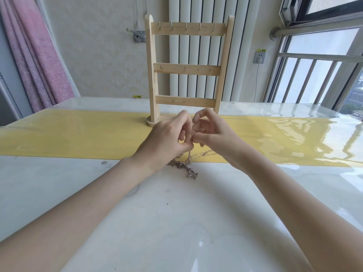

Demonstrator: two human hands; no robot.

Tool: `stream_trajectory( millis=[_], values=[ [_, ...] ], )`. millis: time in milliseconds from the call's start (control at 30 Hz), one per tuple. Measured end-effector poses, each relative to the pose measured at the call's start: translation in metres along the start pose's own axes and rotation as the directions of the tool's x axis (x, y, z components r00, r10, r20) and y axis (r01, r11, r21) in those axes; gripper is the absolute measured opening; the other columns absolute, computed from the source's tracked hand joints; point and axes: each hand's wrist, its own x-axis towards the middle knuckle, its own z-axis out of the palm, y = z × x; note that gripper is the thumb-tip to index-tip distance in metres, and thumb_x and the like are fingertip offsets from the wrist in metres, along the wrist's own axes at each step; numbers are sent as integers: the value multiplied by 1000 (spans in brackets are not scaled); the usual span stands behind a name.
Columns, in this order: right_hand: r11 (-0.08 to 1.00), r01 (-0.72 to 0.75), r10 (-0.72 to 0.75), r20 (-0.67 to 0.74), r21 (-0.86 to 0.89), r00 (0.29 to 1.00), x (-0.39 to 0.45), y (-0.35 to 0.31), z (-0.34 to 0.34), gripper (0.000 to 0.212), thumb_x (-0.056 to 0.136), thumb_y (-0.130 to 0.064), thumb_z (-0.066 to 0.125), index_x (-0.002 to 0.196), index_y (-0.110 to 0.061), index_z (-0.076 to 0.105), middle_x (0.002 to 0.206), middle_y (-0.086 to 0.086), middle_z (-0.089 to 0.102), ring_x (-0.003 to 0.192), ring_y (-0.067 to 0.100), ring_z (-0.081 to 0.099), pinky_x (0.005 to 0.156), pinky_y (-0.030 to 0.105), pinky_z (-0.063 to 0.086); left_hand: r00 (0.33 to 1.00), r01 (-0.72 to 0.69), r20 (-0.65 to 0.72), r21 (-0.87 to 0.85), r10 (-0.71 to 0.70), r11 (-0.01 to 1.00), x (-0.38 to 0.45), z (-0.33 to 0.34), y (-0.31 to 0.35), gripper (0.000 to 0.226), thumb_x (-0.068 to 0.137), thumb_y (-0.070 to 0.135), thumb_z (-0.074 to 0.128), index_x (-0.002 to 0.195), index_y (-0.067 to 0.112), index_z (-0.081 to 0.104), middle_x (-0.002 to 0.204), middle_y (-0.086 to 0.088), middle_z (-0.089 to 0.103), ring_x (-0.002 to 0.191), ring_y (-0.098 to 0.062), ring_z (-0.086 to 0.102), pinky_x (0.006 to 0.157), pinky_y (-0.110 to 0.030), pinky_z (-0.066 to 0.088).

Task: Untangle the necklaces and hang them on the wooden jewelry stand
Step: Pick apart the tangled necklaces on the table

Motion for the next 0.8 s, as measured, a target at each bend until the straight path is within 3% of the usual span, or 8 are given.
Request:
stream_trajectory(
  millis=[133, 233, 400, 533, 600, 700, 800],
  values=[
    [995, 6, -6, -2, -103, 1000, 0, 2, 0, 23, 83, 5, 54, 93, -12, 43, 73, 4, 54, 66, 16, 44, 59, 27, 36, 994, 48, 96, 7, -48, 999, 2, 2, 2, 40, 66, -5, 64, 85, 16, 36, 61, 11, 42, 59, -9, 39, 55, -21, 32],
    [978, 24, -23, 8, -208, 1000, 0, 2, 0, 22, 81, 0, 57, 91, -14, 44, 73, 8, 57, 63, 15, 46, 59, 25, 37, 991, 35, 128, 70, -44, 997, 1, 1, 0, 39, 66, -3, 64, 87, 17, 38, 63, 15, 41, 60, -2, 42, 55, -17, 32],
    [865, 85, -100, -4, -494, 995, 0, 2, 1, 20, 71, -1, 64, 88, -9, 57, 62, -6, 50, 53, 4, 45, 54, 15, 36, 997, -3, 83, 140, -9, 990, 2, 0, -8, 18, 70, -3, 59, 81, 11, 58, 61, 18, 38, 57, 1, 43, 54, -17, 30],
    [792, 133, -162, 5, -596, 987, 1, 7, 3, 9, 72, 0, 62, 76, -4, 69, 54, -6, 49, 52, 10, 44, 55, 15, 36, 985, 114, 109, 196, -137, 974, 1, 5, -10, 14, 73, 1, 59, 75, 12, 66, 60, 15, 39, 56, -2, 41, 56, -21, 28],
    [856, 64, -79, -8, -512, 997, 1, 7, 3, 10, 77, -3, 60, 71, -6, 68, 58, 1, 51, 59, 17, 44, 59, 24, 37, 973, 177, 131, 112, -191, 978, 2, 5, -7, 15, 75, 2, 60, 71, 16, 61, 59, 13, 44, 54, -5, 42, 58, -22, 33],
    [981, -154, 158, 24, -116, 987, -2, 5, -2, 24, 88, -3, 50, 66, -8, 59, 70, 2, 53, 68, 15, 44, 64, 27, 38, 904, 395, 232, -130, -360, 909, 4, -1, -6, 19, 83, 4, 58, 70, 19, 57, 67, 6, 55, 62, -8, 48, 64, -21, 42],
    [928, -244, 229, 87, 280, 970, -2, 7, -6, 23, 90, -1, 45, 70, -6, 55, 75, 3, 56, 71, 15, 50, 65, 28, 39, 832, 544, 312, -302, -458, 783, 4, -3, -8, 23, 90, 4, 50, 74, 17, 58, 71, 5, 58, 67, -9, 54, 74, -26, 49]
  ],
)
